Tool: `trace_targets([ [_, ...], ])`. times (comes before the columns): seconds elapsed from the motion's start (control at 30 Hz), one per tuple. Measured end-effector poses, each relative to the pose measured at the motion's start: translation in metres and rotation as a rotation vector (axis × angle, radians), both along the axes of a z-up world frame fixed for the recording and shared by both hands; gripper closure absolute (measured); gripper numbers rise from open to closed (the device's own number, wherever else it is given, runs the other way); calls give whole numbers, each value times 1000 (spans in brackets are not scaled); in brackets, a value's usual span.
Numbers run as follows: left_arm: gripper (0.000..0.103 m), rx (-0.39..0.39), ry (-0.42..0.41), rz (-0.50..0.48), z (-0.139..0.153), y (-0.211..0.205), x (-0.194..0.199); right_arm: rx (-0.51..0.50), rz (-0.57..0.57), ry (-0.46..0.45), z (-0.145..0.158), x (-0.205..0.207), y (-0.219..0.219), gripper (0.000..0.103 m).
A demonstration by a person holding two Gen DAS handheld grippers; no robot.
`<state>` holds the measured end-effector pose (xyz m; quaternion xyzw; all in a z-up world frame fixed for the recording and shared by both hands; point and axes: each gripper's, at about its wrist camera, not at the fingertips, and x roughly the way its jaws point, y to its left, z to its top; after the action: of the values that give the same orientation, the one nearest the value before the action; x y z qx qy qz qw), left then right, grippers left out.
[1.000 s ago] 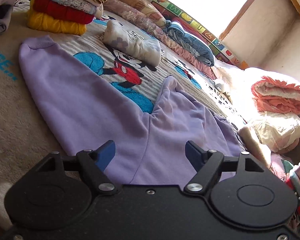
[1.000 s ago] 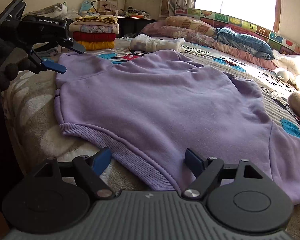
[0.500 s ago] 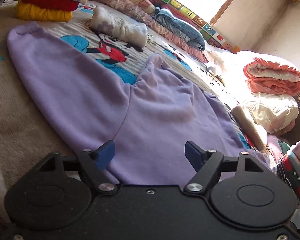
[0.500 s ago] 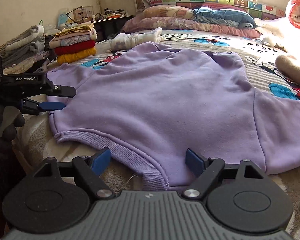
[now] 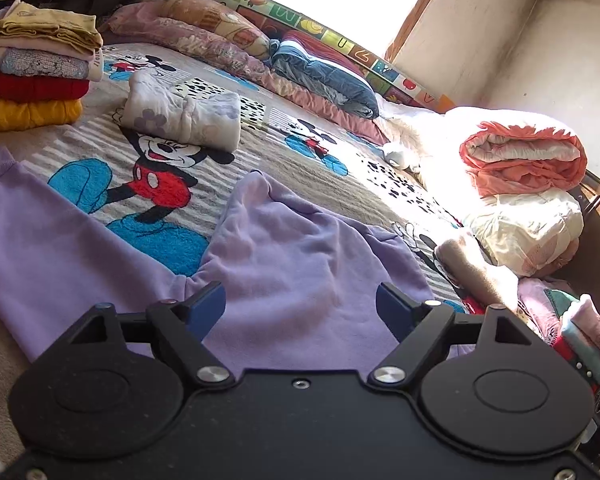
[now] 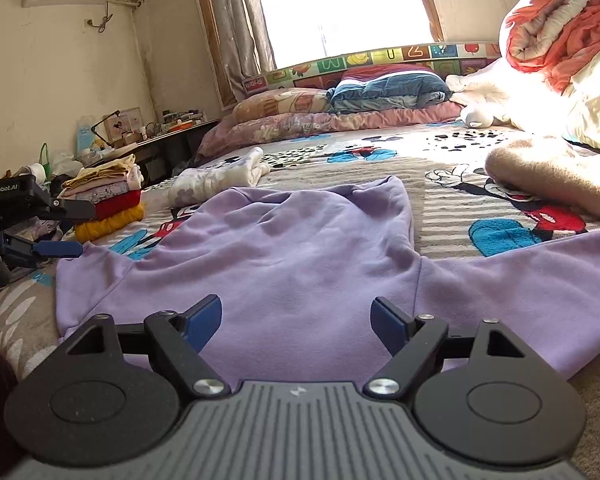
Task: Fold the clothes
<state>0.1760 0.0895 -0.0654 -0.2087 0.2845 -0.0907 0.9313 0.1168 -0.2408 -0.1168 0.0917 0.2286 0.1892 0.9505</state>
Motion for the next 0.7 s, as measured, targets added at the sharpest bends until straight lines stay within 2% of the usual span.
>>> trace_targets([
  [0.07,21,29,12,-7,11,2,18,44,-5,16,4,14,-10,22],
  [0.17,21,136,-3,-46,25,4,54,116,-10,48,12,40,-26,21],
  [0.3,21,214,39,-74,25,13,106,231,-20,109,22,92,-53,21],
  [0.43,21,204,93,-77,20,32,156,339,-22,175,26,149,-77,21],
  [0.7,22,94,193,-109,-3,47,237,434,-37,295,12,248,-91,22],
])
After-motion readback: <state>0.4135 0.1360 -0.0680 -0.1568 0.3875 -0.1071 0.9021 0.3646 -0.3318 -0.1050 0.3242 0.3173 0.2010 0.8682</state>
